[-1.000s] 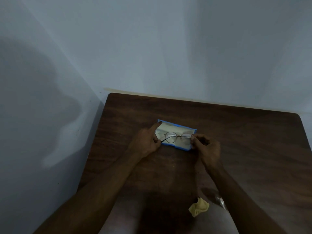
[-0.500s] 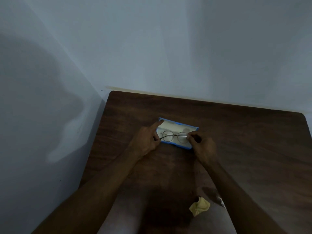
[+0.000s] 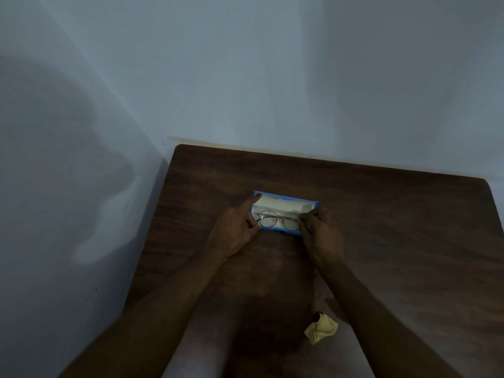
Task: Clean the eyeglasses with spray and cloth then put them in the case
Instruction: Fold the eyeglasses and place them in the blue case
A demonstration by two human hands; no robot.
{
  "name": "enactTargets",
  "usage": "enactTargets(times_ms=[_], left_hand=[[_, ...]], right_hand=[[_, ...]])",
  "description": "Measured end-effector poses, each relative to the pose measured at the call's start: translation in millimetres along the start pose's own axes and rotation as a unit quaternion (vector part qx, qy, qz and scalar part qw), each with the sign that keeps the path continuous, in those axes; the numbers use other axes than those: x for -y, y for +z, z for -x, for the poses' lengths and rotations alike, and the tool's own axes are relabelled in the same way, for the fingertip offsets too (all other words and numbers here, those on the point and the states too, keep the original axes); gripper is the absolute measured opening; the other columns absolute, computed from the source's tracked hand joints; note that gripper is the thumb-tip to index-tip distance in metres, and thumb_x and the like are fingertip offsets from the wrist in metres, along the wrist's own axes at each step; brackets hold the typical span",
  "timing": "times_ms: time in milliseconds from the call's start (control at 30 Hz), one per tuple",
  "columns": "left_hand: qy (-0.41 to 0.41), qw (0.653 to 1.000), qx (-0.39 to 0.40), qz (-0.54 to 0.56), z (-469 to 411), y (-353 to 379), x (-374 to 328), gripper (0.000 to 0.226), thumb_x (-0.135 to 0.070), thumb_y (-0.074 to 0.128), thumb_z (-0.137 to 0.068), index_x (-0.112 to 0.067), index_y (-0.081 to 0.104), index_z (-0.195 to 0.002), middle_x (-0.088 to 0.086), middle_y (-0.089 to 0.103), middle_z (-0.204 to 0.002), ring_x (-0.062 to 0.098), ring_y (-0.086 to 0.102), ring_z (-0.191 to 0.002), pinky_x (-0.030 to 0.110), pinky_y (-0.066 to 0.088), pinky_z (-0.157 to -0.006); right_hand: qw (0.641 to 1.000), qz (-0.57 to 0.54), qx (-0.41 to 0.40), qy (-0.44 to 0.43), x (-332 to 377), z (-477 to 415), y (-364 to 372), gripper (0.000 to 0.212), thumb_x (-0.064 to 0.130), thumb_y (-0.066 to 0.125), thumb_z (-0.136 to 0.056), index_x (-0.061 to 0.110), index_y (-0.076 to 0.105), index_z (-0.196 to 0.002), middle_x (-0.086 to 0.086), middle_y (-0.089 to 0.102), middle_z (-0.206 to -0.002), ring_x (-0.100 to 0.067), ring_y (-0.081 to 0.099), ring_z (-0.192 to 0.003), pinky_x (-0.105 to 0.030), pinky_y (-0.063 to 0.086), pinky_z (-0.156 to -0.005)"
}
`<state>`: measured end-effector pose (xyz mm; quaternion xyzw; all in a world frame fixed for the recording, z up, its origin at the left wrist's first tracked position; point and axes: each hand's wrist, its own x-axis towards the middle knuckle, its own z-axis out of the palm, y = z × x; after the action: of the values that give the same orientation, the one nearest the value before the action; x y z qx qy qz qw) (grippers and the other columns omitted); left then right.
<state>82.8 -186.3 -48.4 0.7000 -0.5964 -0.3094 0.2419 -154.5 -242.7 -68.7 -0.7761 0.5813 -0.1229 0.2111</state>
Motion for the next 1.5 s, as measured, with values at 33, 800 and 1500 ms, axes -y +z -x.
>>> enactTargets(times_ms=[33,800,1500], left_hand=[[-0.003,1.000,-0.004,0.000,0.7,1.6,0.2,0.082,-0.021,0.083,-0.088,-0.025,0.041,-0.159,-0.021,0.063,-0.075,0.002,0.067,-0.074,0.020,0.057,-0.081],[0.005,0.998,-0.063,-0.018,22.1,14.9,7.9,0.062,-0.027,0.076,-0.094,-0.022,0.050,-0.150,-0.019,0.066,-0.098,0.005,0.068,-0.084,0.033,0.062,-0.080],[-0.113,0.981,-0.045,0.154,118.5,61.5,-40.6,0.043,-0.021,0.076,-0.094,-0.031,0.064,-0.134,-0.014,0.072,-0.109,-0.003,0.068,-0.098,0.018,0.058,-0.084]], right_hand=[[1.000,0.004,-0.003,-0.002,-0.4,0.1,0.7,0.017,0.026,0.066,-0.100,0.013,0.076,-0.108,-0.005,0.061,-0.113,-0.027,0.060,-0.105,-0.035,0.050,-0.072],[1.000,-0.024,-0.013,0.001,6.7,32.0,-13.4,0.042,0.030,0.067,-0.100,0.020,0.057,-0.139,-0.004,0.050,-0.133,-0.021,0.060,-0.113,-0.038,0.060,-0.080],[0.974,-0.033,0.113,0.191,-2.5,191.0,-22.7,0.019,0.014,0.063,-0.093,0.014,0.058,-0.112,-0.006,0.067,-0.114,-0.031,0.069,-0.095,-0.035,0.046,-0.072]])
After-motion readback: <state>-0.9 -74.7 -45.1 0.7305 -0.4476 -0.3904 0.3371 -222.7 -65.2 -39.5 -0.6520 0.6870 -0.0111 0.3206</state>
